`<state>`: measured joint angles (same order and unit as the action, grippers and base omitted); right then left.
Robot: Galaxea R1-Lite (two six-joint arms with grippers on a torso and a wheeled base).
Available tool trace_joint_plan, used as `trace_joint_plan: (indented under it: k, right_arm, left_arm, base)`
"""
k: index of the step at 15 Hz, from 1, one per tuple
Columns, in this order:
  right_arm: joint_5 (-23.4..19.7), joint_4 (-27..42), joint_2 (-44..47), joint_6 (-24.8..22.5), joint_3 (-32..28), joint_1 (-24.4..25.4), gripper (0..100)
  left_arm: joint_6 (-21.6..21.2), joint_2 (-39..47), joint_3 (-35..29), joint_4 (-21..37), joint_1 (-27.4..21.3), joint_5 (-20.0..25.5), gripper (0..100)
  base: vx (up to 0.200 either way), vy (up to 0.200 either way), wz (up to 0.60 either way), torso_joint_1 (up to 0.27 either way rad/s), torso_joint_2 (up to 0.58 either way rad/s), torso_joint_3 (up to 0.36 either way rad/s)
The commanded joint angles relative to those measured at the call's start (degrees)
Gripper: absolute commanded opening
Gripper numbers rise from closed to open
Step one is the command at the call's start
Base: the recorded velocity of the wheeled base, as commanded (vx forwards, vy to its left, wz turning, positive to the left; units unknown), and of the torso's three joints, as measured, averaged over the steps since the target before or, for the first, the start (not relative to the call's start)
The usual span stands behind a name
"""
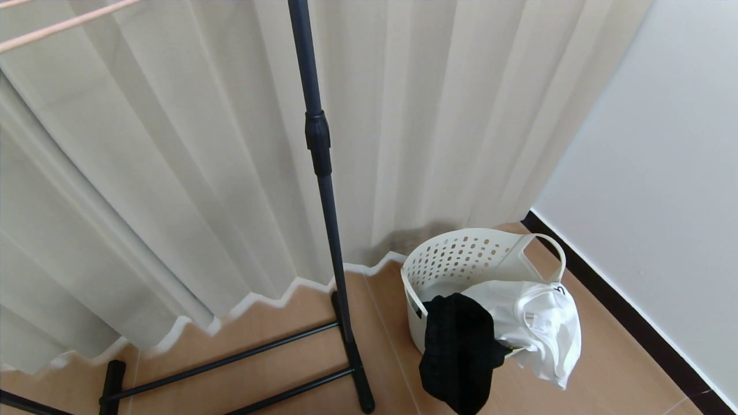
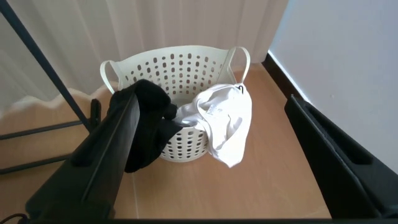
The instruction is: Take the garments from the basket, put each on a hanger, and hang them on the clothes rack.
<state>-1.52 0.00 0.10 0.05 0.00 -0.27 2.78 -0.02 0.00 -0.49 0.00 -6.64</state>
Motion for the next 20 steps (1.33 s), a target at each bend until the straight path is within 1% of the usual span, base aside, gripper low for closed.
trace_joint_plan:
  k: [1, 11, 14, 16, 17, 18, 19, 20]
  right_arm:
    - [-0.06, 0.0, -0.01, -0.05, 0.0, 0.0, 100]
    - [0.03, 0.0, -0.01, 0.21, 0.0, 0.0, 100]
    - [-0.06, 0.79, 1.22, -0.22, -0.35, 0.0, 100]
    - [-0.06, 0.09, 7.37, -0.22, -0.97, 0.62, 100]
    - [-0.23, 0.0, 12.47, -0.14, -2.2, 2.2, 100]
    - [-0.15, 0.0, 18.45, -0.14, -3.08, 4.93, 100]
    - [-0.15, 0.0, 22.49, -0.4, -4.22, 7.04, 100]
    - [-0.15, 0.0, 26.09, -1.63, -5.27, 8.97, 100]
  left_arm:
    - [-0.05, 0.02, 0.0, -0.04, 0.0, -0.04, 100]
    - [-0.05, 0.02, 0.0, -0.04, -0.09, -0.04, 100]
    - [0.03, 0.02, 0.0, -0.13, -0.09, -0.04, 100]
    - [0.03, 0.02, 0.0, -0.22, 0.0, -0.04, 100]
    - [0.03, 0.02, 0.0, -0.22, 0.0, -0.04, 100]
    - [0.12, 0.02, 0.0, -0.22, 0.0, -0.04, 100]
    - [0.03, 0.02, 0.0, -0.22, 0.0, -0.04, 100]
    - [0.03, 0.02, 0.0, -0.22, 0.0, -0.12, 100]
  base:
    - [0.0, 0.0, 0.0, -0.002, 0.01, -0.193]
    - [0.0, 0.0, 0.0, 0.004, 0.0, -0.193]
    - [0.0, 0.0, 0.0, 0.0, 0.0, -0.055]
    - [0.0, 0.0, 0.0, 0.0, 0.0, 0.0]
    - [0.0, 0.0, 0.0, 0.0, 0.0, 0.0]
    - [0.0, 0.0, 0.0, 0.0, 0.0, 0.0]
    - [0.0, 0.0, 0.0, 0.0, 0.0, 0.0]
    - [0.0, 0.0, 0.0, 0.0, 0.0, 0.0]
